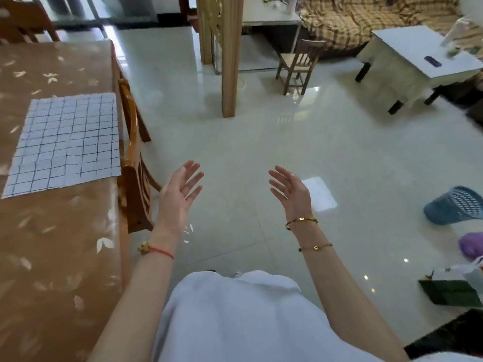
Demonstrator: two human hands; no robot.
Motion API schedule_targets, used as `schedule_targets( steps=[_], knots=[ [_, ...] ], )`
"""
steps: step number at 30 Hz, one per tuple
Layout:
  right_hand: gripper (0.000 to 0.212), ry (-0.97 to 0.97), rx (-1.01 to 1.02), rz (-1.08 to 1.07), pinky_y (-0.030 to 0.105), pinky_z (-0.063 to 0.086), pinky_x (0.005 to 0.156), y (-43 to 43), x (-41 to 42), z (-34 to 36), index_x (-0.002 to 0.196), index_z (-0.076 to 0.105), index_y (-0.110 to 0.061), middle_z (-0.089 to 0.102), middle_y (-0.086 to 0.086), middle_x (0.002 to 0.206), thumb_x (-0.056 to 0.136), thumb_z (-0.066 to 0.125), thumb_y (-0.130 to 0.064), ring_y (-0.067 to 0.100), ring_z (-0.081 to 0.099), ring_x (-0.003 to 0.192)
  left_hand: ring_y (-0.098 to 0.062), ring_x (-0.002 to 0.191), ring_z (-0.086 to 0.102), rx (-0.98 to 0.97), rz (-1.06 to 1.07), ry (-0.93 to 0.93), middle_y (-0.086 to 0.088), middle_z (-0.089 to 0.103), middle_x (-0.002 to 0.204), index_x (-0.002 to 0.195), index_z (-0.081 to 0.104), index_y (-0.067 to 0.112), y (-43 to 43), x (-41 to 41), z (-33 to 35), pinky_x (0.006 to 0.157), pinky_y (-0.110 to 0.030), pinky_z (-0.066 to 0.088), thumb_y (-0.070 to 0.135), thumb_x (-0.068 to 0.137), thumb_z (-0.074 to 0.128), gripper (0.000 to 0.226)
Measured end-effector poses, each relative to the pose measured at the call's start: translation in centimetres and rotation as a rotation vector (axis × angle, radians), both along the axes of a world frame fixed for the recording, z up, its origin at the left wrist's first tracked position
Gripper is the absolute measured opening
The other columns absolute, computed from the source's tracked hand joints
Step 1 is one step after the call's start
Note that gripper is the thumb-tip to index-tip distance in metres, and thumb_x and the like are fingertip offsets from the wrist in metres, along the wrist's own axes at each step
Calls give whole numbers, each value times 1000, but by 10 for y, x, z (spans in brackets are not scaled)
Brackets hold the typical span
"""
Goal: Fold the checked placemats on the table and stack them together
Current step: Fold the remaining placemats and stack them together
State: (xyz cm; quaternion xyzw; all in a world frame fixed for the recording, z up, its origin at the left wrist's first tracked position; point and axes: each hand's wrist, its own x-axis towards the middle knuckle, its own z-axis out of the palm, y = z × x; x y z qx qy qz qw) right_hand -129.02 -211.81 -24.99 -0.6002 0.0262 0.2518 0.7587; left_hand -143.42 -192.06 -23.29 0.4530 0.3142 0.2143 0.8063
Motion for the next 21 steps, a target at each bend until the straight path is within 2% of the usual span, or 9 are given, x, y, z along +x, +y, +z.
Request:
schedule_targets(
  steps=[10, 21],
  knots=[
    [36, 36, -11, 270, 36, 50, 96, 98, 93, -12, 121, 65, -12, 71, 5, 116, 102, 38, -28, 23, 65, 110, -17, 119, 63, -10, 300, 36, -1, 68, 127, 130, 60, 16, 54, 55, -3, 112, -44, 40, 29, 104, 44, 33],
    [34, 41, -30, 423, 36, 50, 97, 241, 200, -23, 116, 66, -15, 71, 4, 116, 102, 38, -28, 21, 65, 109, -16, 120, 62, 33, 425, 10, 2, 68, 127, 129, 59, 19, 169, 143, -8, 110, -43, 42, 33, 105, 42, 34]
  ],
)
